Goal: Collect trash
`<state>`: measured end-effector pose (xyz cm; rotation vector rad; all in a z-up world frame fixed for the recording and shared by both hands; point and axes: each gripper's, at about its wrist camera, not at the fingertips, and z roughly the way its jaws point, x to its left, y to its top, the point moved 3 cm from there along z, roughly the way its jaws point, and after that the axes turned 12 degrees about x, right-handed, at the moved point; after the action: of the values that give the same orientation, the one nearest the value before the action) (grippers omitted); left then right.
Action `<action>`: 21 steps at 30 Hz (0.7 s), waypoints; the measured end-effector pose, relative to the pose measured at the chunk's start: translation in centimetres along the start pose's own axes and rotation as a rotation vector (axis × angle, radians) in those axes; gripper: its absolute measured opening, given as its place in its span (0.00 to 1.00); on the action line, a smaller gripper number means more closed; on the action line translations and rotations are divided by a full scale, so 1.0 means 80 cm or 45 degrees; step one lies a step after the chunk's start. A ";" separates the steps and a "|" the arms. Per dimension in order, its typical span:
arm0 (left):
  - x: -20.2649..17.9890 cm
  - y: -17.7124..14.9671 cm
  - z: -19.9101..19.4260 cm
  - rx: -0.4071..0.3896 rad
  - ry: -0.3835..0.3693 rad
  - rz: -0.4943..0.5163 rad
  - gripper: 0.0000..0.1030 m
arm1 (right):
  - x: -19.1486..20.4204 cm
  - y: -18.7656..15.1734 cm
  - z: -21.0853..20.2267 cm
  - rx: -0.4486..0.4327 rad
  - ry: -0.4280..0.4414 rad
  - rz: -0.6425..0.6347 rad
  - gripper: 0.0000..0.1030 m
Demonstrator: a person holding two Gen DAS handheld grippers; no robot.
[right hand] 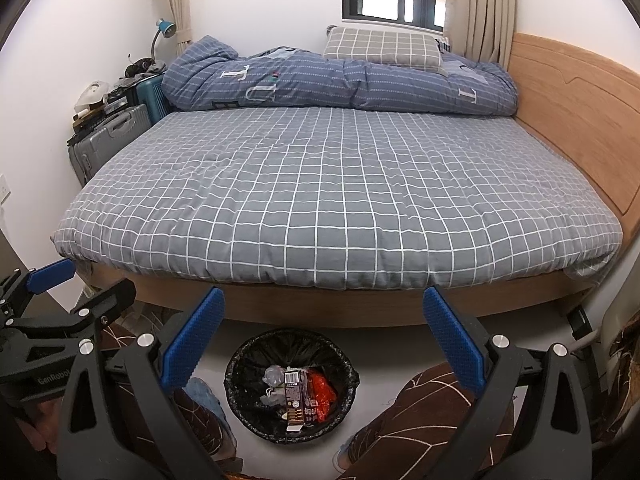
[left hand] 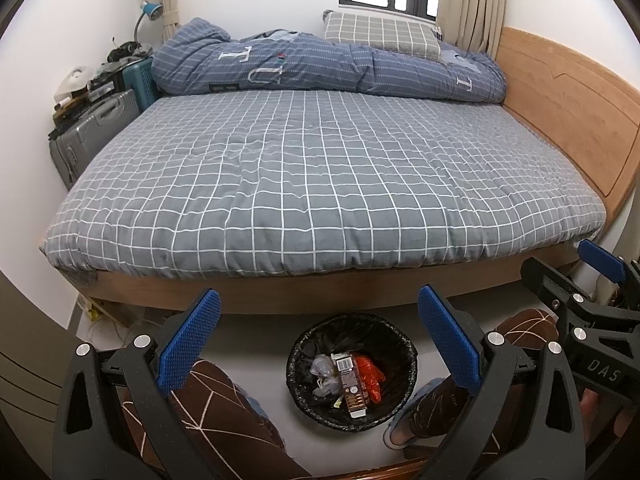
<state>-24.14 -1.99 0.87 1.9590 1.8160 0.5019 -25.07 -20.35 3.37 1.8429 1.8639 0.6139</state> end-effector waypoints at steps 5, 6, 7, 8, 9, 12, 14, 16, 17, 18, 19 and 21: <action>0.001 0.000 0.001 0.002 -0.004 0.002 0.94 | -0.001 0.000 0.001 -0.005 -0.010 0.008 0.93; 0.001 0.001 0.001 0.001 -0.003 0.002 0.94 | -0.001 0.000 0.001 -0.005 -0.009 0.007 0.93; 0.001 0.001 0.001 0.001 -0.003 0.003 0.94 | -0.001 0.000 0.001 -0.005 -0.008 0.006 0.93; 0.002 0.001 0.001 0.000 -0.001 0.004 0.94 | -0.002 0.000 0.001 -0.006 -0.008 0.006 0.93; 0.002 0.001 0.001 0.001 -0.001 0.004 0.94 | -0.002 0.000 0.001 -0.005 -0.007 0.005 0.93; 0.001 0.001 0.001 0.000 -0.001 0.004 0.94 | -0.003 -0.001 0.001 -0.005 -0.007 0.004 0.93; 0.001 0.001 0.001 0.002 -0.001 0.005 0.94 | -0.003 -0.001 0.001 -0.005 -0.007 0.007 0.93; 0.000 0.002 0.002 0.005 -0.001 0.007 0.94 | -0.004 0.000 0.001 -0.005 -0.006 0.008 0.93; 0.000 0.002 0.002 0.005 0.000 0.009 0.94 | -0.004 0.000 0.001 -0.006 -0.006 0.007 0.93; 0.000 0.003 0.001 0.004 0.000 0.010 0.94 | -0.004 0.000 0.001 -0.005 -0.006 0.006 0.93; -0.001 0.003 0.001 0.004 0.001 0.010 0.94 | -0.004 0.000 0.001 -0.004 -0.006 0.007 0.93; -0.002 0.003 0.001 0.001 0.006 0.009 0.94 | -0.004 0.000 0.001 -0.005 -0.005 0.007 0.93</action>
<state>-23.93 -2.16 0.93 1.9673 1.8128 0.5081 -25.00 -20.67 3.30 1.8465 1.8543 0.6149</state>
